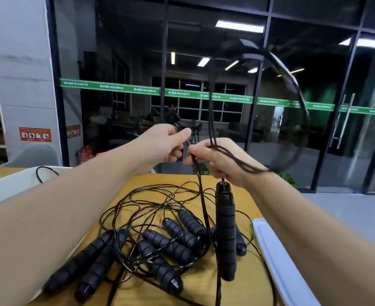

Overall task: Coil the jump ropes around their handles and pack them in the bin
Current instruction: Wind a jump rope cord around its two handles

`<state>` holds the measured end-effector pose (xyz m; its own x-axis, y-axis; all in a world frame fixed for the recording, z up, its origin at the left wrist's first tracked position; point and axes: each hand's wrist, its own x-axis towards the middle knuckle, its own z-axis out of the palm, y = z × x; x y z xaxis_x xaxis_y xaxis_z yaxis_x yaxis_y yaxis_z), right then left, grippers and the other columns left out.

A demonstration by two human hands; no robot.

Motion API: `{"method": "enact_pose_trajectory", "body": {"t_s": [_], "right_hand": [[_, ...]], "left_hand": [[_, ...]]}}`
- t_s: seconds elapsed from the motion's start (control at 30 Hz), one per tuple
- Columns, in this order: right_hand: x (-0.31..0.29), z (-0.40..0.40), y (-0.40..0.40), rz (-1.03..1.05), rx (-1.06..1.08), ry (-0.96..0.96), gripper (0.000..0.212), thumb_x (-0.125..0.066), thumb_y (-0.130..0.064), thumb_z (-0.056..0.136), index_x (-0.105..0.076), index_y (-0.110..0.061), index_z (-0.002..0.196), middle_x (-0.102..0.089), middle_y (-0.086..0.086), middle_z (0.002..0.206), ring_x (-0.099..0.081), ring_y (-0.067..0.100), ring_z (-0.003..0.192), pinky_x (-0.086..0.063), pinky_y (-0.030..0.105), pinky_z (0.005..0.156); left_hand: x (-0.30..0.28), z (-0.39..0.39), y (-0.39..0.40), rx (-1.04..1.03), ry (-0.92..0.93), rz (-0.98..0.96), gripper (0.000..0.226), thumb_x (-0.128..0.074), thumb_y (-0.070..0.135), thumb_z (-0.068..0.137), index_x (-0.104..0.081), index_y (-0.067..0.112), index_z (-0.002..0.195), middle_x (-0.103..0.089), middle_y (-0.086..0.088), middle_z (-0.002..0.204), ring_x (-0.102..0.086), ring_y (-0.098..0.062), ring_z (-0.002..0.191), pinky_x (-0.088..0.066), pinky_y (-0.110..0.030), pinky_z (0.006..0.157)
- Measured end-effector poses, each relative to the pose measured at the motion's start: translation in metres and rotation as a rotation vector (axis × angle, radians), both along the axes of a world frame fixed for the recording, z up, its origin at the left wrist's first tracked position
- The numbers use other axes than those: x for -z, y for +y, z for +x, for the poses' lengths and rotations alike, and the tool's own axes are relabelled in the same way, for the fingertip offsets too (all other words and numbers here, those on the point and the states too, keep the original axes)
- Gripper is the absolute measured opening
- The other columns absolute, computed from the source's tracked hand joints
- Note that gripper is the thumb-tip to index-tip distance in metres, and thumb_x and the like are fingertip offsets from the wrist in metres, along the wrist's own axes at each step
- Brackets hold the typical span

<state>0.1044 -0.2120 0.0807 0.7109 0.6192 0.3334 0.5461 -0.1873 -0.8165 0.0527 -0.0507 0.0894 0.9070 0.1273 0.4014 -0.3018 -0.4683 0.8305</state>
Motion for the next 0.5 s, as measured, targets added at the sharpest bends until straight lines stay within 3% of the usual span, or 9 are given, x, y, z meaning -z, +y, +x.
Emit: {"method": "enact_pose_trajectory", "body": {"t_s": [0.1, 0.13, 0.2, 0.27, 0.37, 0.5], "right_hand": [[-0.011, 0.0, 0.002, -0.052, 0.156, -0.024, 0.023, -0.052, -0.03, 0.098, -0.065, -0.014, 0.087, -0.053, -0.006, 0.048, -0.035, 0.005, 0.036, -0.026, 0.023, 0.043], [-0.013, 0.0, 0.003, -0.018, 0.171, -0.014, 0.023, -0.053, -0.029, 0.098, -0.064, -0.014, 0.085, -0.052, -0.009, 0.045, -0.038, 0.001, 0.033, -0.029, 0.02, 0.04], [-0.016, 0.0, 0.004, 0.117, 0.134, 0.079, 0.019, -0.053, -0.027, 0.099, -0.063, -0.012, 0.09, -0.07, -0.006, 0.064, -0.041, 0.001, 0.035, -0.028, 0.012, 0.035], [-0.017, 0.002, 0.004, 0.217, 0.12, 0.19, 0.018, -0.054, -0.024, 0.099, -0.061, -0.009, 0.091, -0.075, 0.001, 0.083, -0.029, 0.004, 0.041, -0.023, 0.015, 0.036], [-0.022, 0.005, 0.003, 0.241, 0.161, 0.232, 0.017, -0.053, -0.022, 0.099, -0.059, -0.006, 0.096, -0.075, 0.001, 0.077, -0.023, 0.006, 0.044, -0.02, 0.016, 0.037], [-0.028, 0.011, -0.004, 0.23, 0.202, 0.236, 0.018, -0.051, -0.022, 0.1, -0.059, -0.008, 0.092, -0.066, -0.006, 0.062, -0.025, 0.004, 0.038, -0.021, 0.015, 0.034]], "left_hand": [[0.008, -0.004, -0.005, 0.123, 0.135, 0.072, 0.025, -0.05, 0.039, 0.095, -0.058, 0.018, 0.105, -0.067, -0.001, 0.102, -0.067, -0.013, 0.091, -0.055, -0.029, 0.082], [0.011, -0.006, -0.008, 0.194, 0.196, 0.08, 0.024, -0.05, 0.037, 0.096, -0.057, 0.019, 0.109, -0.067, 0.0, 0.106, -0.067, -0.012, 0.095, -0.053, -0.031, 0.087], [0.02, -0.006, -0.015, 0.311, 0.288, 0.116, 0.02, -0.052, 0.032, 0.096, -0.055, 0.022, 0.112, -0.068, 0.001, 0.112, -0.067, -0.011, 0.1, -0.05, -0.035, 0.092], [0.031, -0.005, -0.023, 0.335, 0.323, 0.215, 0.017, -0.055, 0.029, 0.095, -0.056, 0.024, 0.111, -0.069, 0.004, 0.11, -0.066, -0.011, 0.101, -0.05, -0.036, 0.093], [0.05, 0.0, -0.029, 0.319, 0.345, 0.26, 0.018, -0.051, 0.028, 0.098, -0.06, 0.019, 0.11, -0.07, 0.008, 0.105, -0.066, -0.01, 0.099, -0.05, -0.037, 0.093], [0.076, 0.005, -0.029, 0.291, 0.399, 0.315, 0.016, -0.044, 0.028, 0.1, -0.057, 0.024, 0.091, -0.066, 0.01, 0.094, -0.061, -0.007, 0.084, -0.051, -0.031, 0.084]]}}
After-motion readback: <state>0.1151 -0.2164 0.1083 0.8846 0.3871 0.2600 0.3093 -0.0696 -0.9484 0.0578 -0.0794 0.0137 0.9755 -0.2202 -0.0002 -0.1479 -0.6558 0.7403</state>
